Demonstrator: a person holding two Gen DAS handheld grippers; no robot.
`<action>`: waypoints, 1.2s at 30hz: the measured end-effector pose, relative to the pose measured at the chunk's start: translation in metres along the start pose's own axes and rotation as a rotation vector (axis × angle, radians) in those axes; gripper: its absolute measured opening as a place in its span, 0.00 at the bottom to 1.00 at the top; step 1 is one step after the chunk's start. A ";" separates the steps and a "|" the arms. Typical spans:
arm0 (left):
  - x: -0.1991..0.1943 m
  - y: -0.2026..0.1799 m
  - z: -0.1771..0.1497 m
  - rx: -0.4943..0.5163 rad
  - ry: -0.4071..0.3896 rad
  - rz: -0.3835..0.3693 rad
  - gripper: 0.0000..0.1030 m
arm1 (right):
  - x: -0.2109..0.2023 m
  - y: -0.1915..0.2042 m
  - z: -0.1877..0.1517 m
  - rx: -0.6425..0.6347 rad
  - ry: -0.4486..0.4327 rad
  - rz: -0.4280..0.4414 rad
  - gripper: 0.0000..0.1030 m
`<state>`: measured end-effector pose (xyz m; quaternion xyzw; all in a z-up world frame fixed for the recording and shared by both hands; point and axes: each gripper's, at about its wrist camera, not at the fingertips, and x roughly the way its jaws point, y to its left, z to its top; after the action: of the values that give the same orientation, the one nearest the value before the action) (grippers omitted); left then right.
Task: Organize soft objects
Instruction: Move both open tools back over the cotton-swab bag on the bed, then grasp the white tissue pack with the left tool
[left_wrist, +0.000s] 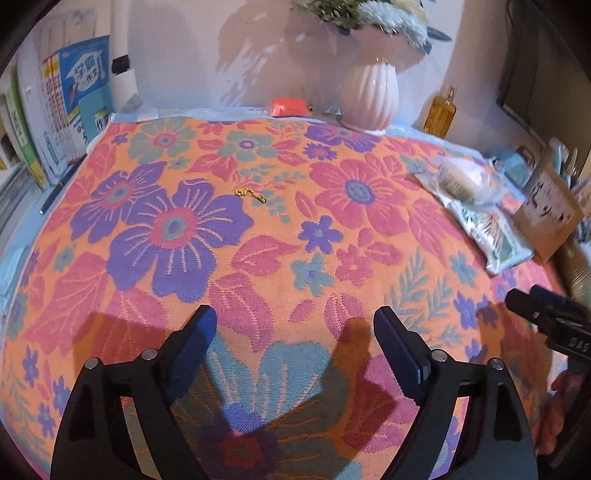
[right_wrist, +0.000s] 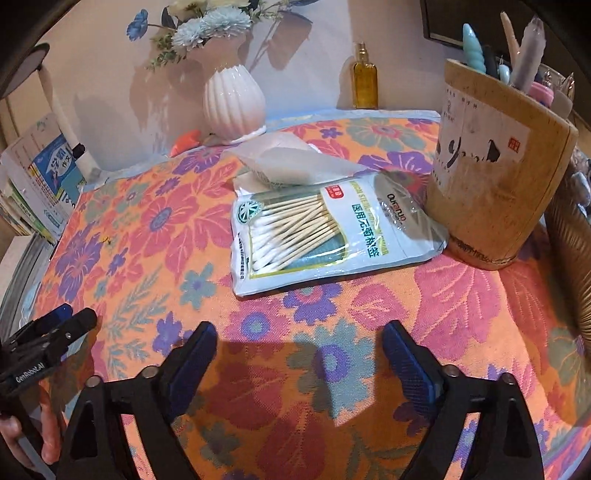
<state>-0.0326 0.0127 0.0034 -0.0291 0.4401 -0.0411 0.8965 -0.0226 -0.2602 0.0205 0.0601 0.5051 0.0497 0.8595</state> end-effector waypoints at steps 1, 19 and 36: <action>0.000 -0.001 0.000 0.008 0.002 0.007 0.84 | 0.002 0.002 0.000 -0.006 0.006 0.002 0.96; -0.026 -0.044 0.082 0.012 0.031 -0.242 0.84 | 0.023 -0.029 0.039 0.267 -0.042 0.145 1.00; 0.095 -0.178 0.134 0.234 0.113 -0.386 0.78 | 0.022 -0.037 0.039 0.297 -0.098 0.152 0.78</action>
<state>0.1226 -0.1718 0.0259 -0.0064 0.4681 -0.2638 0.8433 0.0227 -0.2960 0.0143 0.2267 0.4585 0.0366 0.8585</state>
